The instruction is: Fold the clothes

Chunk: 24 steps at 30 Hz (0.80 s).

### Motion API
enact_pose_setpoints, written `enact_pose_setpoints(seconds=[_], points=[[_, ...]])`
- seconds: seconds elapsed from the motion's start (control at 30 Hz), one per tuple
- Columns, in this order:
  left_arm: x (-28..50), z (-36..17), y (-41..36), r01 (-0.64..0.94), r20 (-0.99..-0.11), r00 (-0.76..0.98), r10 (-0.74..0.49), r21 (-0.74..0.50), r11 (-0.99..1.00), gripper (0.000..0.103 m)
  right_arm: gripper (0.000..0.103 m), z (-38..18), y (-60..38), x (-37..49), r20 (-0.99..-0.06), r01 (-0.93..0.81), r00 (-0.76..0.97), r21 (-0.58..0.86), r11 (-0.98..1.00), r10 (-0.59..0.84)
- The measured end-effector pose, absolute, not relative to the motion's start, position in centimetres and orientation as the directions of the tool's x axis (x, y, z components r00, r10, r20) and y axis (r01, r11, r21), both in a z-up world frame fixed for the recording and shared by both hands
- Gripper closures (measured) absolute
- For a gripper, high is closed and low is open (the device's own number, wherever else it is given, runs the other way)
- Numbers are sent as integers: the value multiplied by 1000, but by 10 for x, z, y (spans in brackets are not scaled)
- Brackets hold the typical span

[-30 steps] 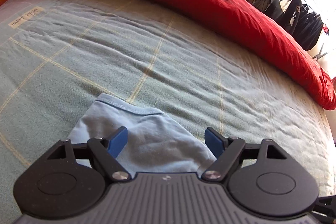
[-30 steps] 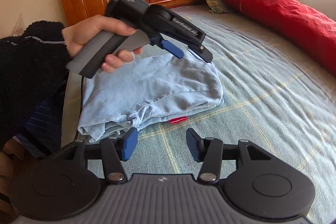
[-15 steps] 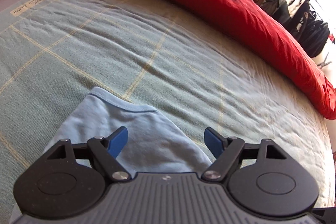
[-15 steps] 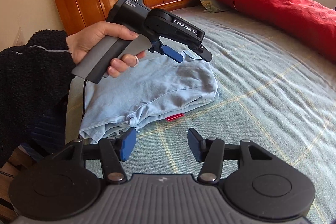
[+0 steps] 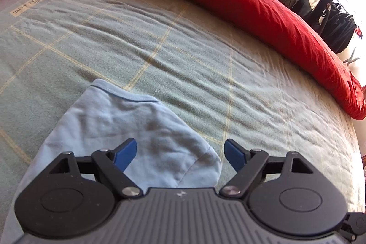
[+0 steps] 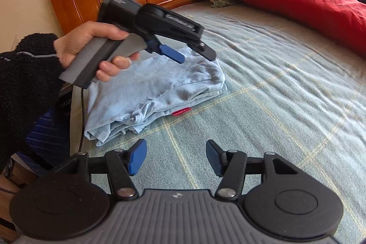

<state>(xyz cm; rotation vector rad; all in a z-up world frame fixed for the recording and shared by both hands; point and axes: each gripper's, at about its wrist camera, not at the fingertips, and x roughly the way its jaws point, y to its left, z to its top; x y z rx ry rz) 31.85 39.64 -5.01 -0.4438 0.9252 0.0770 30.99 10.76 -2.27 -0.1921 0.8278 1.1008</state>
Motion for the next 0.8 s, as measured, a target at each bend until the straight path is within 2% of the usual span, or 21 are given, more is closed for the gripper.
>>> enact_pose_setpoints(seconds=[0.13,0.3,0.47,0.63,0.8], points=[[269,-36,391,-221,-771,624,-129,-333,917,19,41,-29,103,304,-675,-839,180,275,470,716],[209,-25,369,-175,-734,679,-25,-195,965,19,40,-32,93,299,-675,-817,171,310,486,718],[153,-33,322,-81,-694,699,173,163,983,19,39,-32,87,296,-675,-807,173,320,496,717],[110,-53,271,50,-595,723,351,551,833,19,39,-30,84,290,-673,-803,173,326,499,719],[107,-79,259,135,-567,710,418,691,710,19,39,-30,86,285,-674,-803,166,331,495,720]])
